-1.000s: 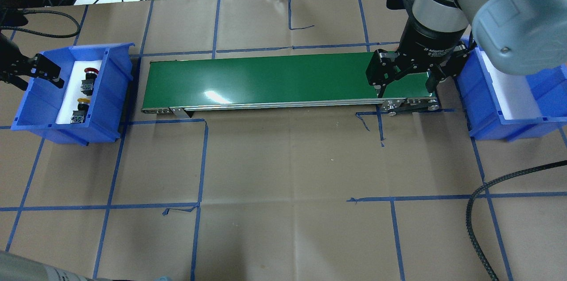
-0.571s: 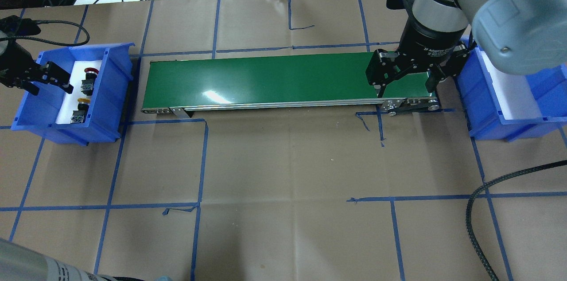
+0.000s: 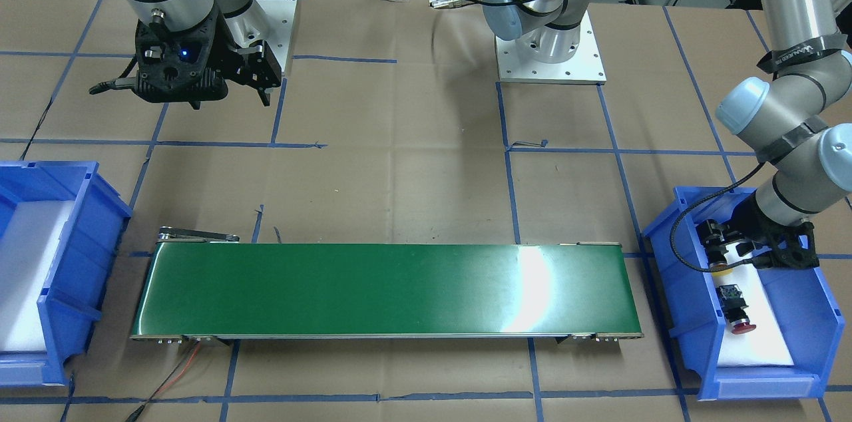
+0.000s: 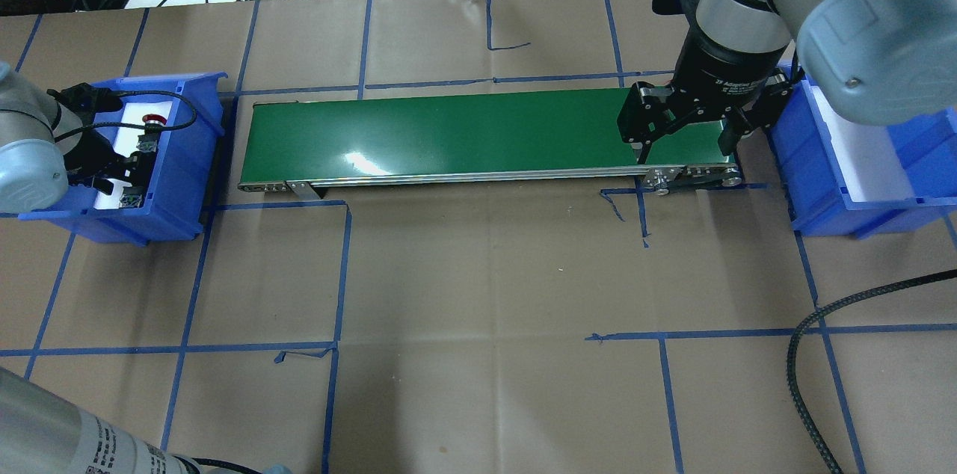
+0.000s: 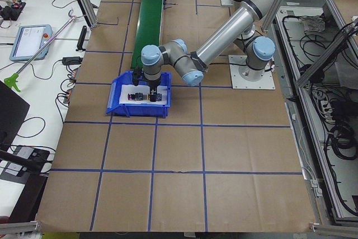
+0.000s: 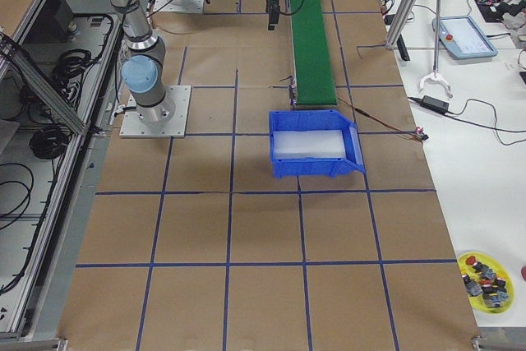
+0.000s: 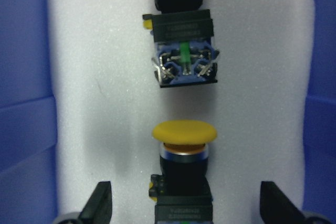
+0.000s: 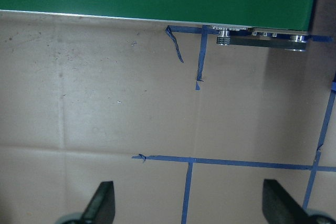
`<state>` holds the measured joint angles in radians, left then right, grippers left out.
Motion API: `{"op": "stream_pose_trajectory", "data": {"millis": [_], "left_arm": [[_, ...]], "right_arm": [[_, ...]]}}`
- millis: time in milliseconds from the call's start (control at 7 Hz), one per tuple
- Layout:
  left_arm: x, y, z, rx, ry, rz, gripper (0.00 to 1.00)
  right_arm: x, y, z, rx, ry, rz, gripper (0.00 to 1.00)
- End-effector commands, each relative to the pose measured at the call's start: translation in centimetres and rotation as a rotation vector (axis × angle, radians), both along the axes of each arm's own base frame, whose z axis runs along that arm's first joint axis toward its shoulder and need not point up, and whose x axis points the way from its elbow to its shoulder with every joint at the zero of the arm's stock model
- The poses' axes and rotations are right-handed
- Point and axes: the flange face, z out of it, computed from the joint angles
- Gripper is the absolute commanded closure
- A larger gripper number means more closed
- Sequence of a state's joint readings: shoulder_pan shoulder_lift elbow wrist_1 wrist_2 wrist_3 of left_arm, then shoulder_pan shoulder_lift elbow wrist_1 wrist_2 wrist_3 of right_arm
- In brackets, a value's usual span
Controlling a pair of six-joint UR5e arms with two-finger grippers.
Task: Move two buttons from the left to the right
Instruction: 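Lower the left gripper into the left bin onto the yellow button, then lift the yellow button with the left gripper toward the conveyor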
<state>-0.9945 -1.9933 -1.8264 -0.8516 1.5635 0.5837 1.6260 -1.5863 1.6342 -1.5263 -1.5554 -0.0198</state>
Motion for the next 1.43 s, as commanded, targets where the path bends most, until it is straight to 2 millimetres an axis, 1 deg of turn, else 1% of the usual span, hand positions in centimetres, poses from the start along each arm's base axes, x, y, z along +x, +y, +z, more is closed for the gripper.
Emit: {"op": "stream_pose_trajectory", "data": {"millis": [0, 143, 286, 429, 571, 714, 857, 1000, 1286], "left_arm": [[0.0, 0.0, -0.4, 0.001, 0.003, 0.001, 0.19], [0.0, 0.0, -0.4, 0.001, 0.003, -0.002, 0.48], [0.0, 0.0, -0.4, 0.002, 0.002, 0.0, 0.69], [0.1, -0.1, -0.4, 0.001, 0.001, 0.0, 0.85], [0.2, -0.1, 0.1, 0.0, -0.001, 0.003, 0.9], [0.5, -0.5, 1.4, -0.008, -0.005, 0.001, 0.9], [0.9, -0.8, 3.6, -0.025, -0.018, -0.003, 0.9], [1.2, -1.2, 6.4, -0.011, -0.009, -0.006, 0.9], [1.6, -2.0, 15.3, 0.028, 0.015, 0.001, 0.9]], "right_arm": [[0.0, 0.0, 0.0, 0.0, 0.0, 0.0, 0.0], [0.0, 0.0, 0.0, -0.002, 0.0, 0.0, 0.0], [-0.1, -0.1, 0.0, -0.002, 0.0, -0.001, 0.0], [-0.1, -0.1, 0.0, -0.002, 0.0, -0.001, 0.0], [-0.1, -0.1, 0.0, -0.002, 0.0, -0.001, 0.0], [-0.1, -0.1, 0.0, -0.002, 0.0, -0.001, 0.0], [-0.1, -0.1, 0.0, -0.002, 0.0, -0.003, 0.0], [-0.1, -0.1, 0.0, -0.002, 0.0, -0.001, 0.0], [-0.1, -0.1, 0.0, -0.002, 0.0, -0.003, 0.0]]}}
